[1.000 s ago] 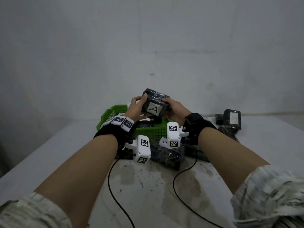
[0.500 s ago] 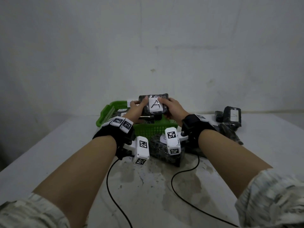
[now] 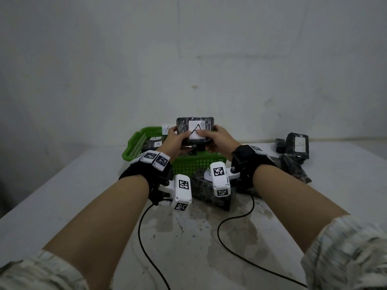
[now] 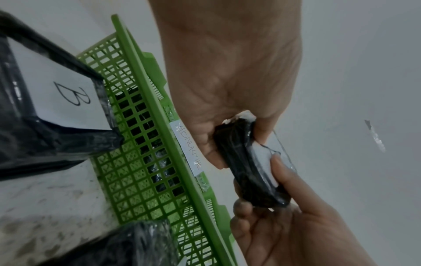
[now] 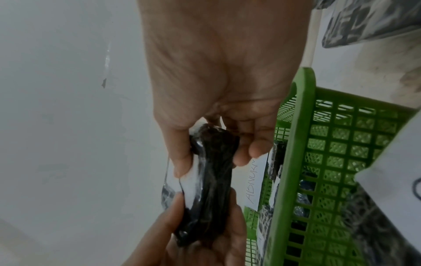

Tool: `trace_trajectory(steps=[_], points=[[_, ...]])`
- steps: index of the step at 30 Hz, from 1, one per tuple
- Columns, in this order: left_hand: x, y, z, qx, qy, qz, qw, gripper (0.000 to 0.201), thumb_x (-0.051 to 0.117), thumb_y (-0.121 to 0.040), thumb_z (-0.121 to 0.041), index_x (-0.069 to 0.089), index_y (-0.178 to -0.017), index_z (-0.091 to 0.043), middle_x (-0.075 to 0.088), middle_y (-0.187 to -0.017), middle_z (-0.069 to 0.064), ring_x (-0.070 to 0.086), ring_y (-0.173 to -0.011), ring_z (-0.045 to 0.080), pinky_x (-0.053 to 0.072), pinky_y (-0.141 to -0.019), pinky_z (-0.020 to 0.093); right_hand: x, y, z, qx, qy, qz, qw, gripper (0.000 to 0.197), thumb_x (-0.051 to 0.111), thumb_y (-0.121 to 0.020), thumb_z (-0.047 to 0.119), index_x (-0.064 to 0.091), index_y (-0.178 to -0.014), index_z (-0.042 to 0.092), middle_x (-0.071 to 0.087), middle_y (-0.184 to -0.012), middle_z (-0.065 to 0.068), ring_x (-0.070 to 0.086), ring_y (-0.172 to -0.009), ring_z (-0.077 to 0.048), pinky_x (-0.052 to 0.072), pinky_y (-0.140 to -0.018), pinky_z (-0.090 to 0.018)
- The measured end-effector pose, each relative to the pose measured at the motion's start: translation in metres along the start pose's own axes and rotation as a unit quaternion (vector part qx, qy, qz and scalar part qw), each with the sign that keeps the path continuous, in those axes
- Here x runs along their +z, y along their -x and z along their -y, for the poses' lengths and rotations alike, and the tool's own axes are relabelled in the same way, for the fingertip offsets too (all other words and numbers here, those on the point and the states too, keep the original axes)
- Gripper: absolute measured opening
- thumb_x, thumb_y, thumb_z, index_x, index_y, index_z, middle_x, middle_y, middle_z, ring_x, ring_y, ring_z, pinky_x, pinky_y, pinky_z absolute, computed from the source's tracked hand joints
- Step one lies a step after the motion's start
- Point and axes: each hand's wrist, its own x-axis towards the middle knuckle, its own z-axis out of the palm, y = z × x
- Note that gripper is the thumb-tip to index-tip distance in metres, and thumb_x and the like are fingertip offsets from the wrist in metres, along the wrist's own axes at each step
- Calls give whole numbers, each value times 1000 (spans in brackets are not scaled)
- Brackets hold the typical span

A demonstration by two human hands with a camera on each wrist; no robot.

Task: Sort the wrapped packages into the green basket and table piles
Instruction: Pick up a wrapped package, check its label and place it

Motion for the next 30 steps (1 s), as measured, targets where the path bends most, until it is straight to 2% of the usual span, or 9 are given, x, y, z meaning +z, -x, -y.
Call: trace_trajectory(steps=[5,10,13,15,17,20,23,26,30], points=[[-3,-3,4,19,-23,3,1000,56,52,-95,-11,21,-142,-7,45,-136,19,56,-104,26,57,-63,23,2,5,-2,-11,19,43,999,21,72,-83,17,56,-96,22,60,-80,-2,48,-55,-14,41,-48,-24],[-6,-1,3,-1,-35,8,999,61,54,-94,-32,23,-142,-13,52,-125,13,60,-104,29,52,-89,49,1,2,-3,-31,23,26,999,15,71,-83,19,59,-91,20,61,-75,-2,48,-47,-12,39,-45,-24],[-9,6,1,50,-29,22,998,59,55,-91,-40,19,-138,-36,46,-135,9,54,-117,28,49,-94,54,4,1,-3,-9,-19,51,998,26,65,-88,26,54,-109,15,59,-73,-1,50,-45,-10,35,-41,-21],[-11,9,0,90,-50,57,993,50,55,-92,-37,26,-131,-49,38,-145,5,49,-125,28,49,-93,55,5,0,-3,13,-60,55,997,47,61,-90,39,35,-126,25,61,-70,0,53,-43,-9,34,-37,-18],[-13,10,-1,103,-71,84,989,51,58,-92,-27,32,-129,-50,35,-145,0,50,-124,27,50,-93,52,4,1,0,22,-55,58,997,44,47,-92,56,37,-120,24,59,-60,3,50,-38,-8,31,-35,-16],[-16,6,-1,114,-102,88,984,68,64,-86,-7,31,-134,-42,42,-131,3,56,-111,23,54,-85,44,-2,7,5,44,-2,94,995,67,15,-91,69,57,-97,17,51,-46,1,40,-30,-9,29,-37,-14],[-17,4,-2,89,-113,47,988,64,61,-89,-13,23,-139,-25,56,-108,6,62,-78,15,55,-61,27,-7,5,0,56,44,106,992,67,14,-88,73,54,-114,25,47,-48,0,35,-35,-10,28,-42,-18],[-17,0,-3,62,-124,0,990,52,59,-90,-33,25,-128,-23,59,-100,8,56,-60,14,50,-47,23,-9,4,2,17,77,69,995,49,44,-91,59,47,-125,22,53,-65,2,36,-46,-9,25,-47,-21],[-14,-1,-3,23,-177,-17,984,56,43,-91,-57,30,-128,-16,56,-75,4,49,-51,15,40,-47,22,-4,1,4,-37,42,15,998,52,60,-88,46,44,-132,24,62,-119,-1,63,-89,-10,49,-59,-17]])
